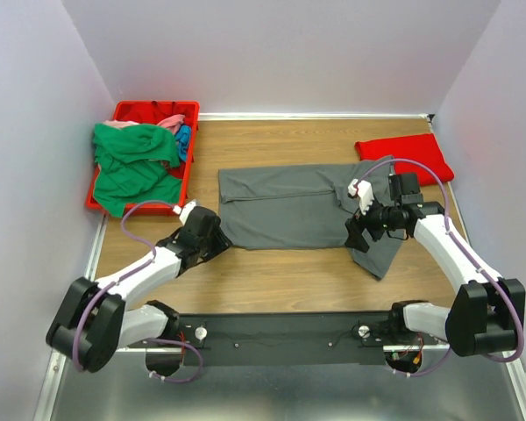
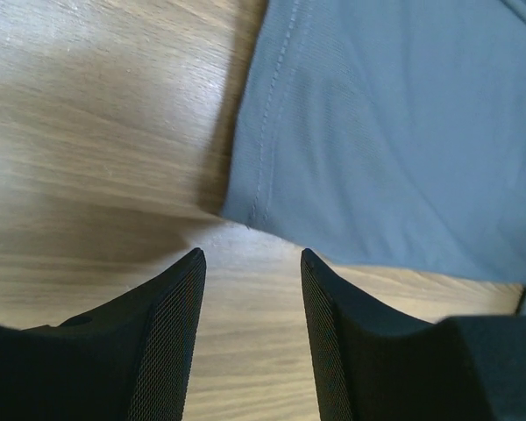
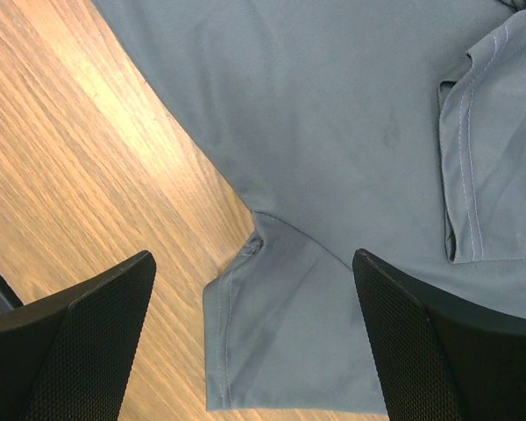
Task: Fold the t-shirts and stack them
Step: Fold the tshirt
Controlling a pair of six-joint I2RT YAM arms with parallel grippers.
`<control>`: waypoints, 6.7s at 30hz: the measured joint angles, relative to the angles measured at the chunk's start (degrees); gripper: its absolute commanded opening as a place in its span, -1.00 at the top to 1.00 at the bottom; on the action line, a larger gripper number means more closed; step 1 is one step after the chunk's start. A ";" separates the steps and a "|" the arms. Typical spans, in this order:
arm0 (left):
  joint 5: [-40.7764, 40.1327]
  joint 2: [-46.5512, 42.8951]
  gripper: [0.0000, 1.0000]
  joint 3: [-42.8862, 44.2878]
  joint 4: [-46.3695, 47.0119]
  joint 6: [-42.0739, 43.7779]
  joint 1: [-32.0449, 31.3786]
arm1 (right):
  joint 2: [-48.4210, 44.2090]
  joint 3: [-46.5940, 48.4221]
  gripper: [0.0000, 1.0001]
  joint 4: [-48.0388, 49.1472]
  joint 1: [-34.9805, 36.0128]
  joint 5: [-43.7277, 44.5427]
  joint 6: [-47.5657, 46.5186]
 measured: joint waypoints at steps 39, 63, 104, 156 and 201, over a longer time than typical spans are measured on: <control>-2.25 11.30 0.06 7.85 -4.22 1.51 -0.13 | 0.02 -0.46 -0.99 0.66 -0.81 -1.03 0.00; -3.37 18.88 0.45 14.38 -5.51 3.39 -0.63 | -0.13 -0.79 -0.99 0.68 -0.85 -1.77 -0.02; 1.46 4.90 1.00 12.02 -3.78 12.02 -0.57 | -1.01 1.88 -0.99 -7.58 -1.31 4.70 -6.60; 5.95 1.07 1.00 8.41 -0.13 14.60 0.02 | 12.39 -4.22 0.32 -11.45 1.95 28.72 -14.62; 6.01 2.12 1.00 8.41 -0.07 16.76 1.25 | 5.46 7.54 0.00 -17.75 -0.37 25.99 -14.71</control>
